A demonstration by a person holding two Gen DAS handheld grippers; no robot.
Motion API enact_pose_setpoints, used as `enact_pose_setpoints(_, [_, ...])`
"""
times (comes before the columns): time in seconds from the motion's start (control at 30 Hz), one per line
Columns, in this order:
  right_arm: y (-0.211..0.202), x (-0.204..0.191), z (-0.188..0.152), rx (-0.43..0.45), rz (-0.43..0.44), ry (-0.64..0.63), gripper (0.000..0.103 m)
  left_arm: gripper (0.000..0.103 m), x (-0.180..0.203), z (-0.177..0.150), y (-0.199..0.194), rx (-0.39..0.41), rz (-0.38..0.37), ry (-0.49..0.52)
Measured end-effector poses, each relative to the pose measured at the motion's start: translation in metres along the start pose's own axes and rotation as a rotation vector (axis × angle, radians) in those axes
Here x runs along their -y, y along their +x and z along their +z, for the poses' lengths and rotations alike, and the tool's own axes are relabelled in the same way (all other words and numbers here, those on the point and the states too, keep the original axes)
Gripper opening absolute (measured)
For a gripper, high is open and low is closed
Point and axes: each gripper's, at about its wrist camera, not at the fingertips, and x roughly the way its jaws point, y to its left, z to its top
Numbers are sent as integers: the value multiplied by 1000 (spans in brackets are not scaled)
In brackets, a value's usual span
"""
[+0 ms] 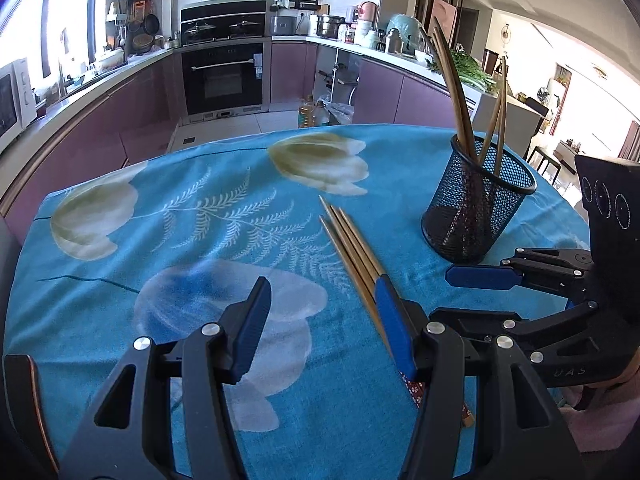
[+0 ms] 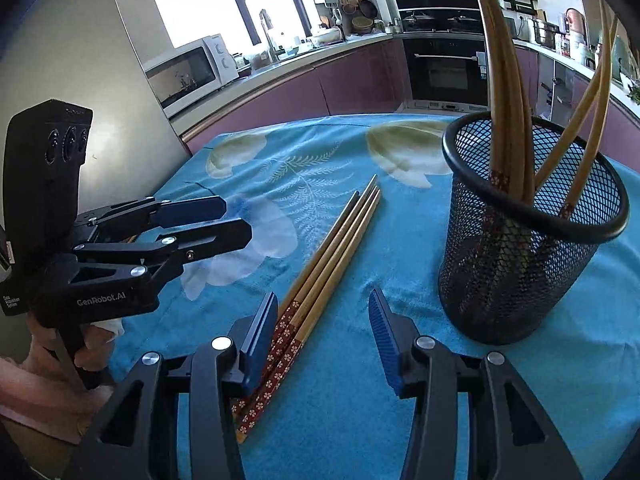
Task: Organize utensils
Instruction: 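Move both grippers back over the chopstick pile, fingers open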
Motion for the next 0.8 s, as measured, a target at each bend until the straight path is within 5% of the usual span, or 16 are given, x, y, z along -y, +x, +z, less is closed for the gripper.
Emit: enact_pose_setpoints(0.8, [25, -9, -4, -46, -68, -23, 45, 54, 0, -12, 19, -52, -1, 0])
